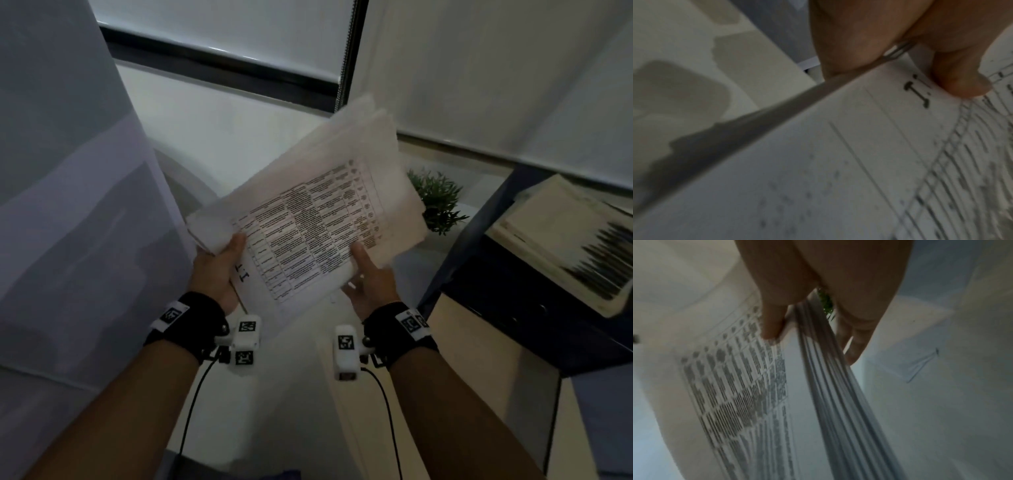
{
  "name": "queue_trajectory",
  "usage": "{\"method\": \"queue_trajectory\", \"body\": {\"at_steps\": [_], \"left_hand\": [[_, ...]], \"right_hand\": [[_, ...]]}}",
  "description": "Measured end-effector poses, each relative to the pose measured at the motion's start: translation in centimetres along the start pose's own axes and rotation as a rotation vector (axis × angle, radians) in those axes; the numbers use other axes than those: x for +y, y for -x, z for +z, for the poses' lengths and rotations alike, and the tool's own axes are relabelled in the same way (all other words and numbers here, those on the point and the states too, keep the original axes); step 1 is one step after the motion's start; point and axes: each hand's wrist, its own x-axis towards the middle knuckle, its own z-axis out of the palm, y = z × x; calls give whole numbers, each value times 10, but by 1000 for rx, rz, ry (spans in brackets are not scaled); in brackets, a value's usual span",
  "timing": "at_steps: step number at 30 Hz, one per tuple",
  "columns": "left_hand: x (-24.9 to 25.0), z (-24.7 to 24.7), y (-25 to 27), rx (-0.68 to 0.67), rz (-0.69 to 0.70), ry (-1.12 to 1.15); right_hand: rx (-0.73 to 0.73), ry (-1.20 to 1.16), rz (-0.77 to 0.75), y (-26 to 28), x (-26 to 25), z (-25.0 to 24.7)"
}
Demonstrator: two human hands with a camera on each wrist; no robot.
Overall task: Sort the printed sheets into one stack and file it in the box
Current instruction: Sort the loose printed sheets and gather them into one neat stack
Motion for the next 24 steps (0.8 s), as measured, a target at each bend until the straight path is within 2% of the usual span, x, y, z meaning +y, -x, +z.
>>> {"method": "queue_trajectory", "body": {"at_steps": [2, 5, 7, 8, 10, 12, 14, 16, 19, 21, 24], "left_hand": [[-17, -5, 3, -96, -135, 95], [-41, -16, 8, -153, -331, 113], [-60, -28, 12, -87, -396, -20], [-70, -35, 16, -10, -438, -124], [-91, -57, 15, 167, -545, -366], [-104, -72, 9, 280, -592, -735], [-105, -71, -2, 301, -455, -1177], [-93, -55, -5, 222, -250, -1361], [-75, -35, -22, -30, -7, -1303], [-57, -26, -34, -142, 13, -1208], [-30, -7, -39, -210, 51, -927]], "right_hand": [[-78, 2, -32, -3, -1, -2], [-42, 5, -149, 3, -9, -6], [32, 122, -192, 6, -6, -16], [101, 219, -171, 3, 1, -24], [286, 469, -31, -11, 23, -41], [404, 654, 100, -19, 45, -53], [445, 715, 102, -21, 60, -64], [397, 700, 3, -21, 66, -69], [243, 637, -143, -8, 56, -67], [120, 627, -213, 8, 38, -60], [-122, 630, -374, 34, 4, -48]]}}
